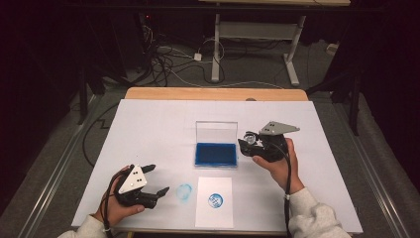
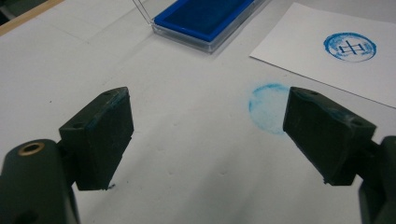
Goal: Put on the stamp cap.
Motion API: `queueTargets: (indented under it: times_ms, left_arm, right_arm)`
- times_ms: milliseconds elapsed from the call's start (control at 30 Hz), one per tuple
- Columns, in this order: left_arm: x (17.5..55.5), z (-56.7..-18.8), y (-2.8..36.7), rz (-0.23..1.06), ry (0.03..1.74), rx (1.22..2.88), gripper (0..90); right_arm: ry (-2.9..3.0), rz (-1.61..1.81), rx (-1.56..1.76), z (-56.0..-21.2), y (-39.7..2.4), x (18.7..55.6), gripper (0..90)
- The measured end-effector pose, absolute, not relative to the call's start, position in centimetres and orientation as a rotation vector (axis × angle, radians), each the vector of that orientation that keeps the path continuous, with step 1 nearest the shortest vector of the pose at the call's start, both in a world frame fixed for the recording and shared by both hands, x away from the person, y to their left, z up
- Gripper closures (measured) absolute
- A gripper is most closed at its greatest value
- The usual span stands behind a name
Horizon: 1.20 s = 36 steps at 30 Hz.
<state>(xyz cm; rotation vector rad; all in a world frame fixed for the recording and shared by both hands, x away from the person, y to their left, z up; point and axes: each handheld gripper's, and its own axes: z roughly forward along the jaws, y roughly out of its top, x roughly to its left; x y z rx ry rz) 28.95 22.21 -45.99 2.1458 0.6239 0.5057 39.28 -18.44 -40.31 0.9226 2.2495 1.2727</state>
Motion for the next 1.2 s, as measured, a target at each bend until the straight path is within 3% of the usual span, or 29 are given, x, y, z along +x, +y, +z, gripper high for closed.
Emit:
queueTargets:
  times_ms: [1200]
  left_arm:
    - [29.0, -46.3, 21.8, 0.475, 0.606, 2.181, 16.2]
  right_arm:
    - [2.354, 1.125, 1.034, -44.7, -18.4, 41.6, 55.9]
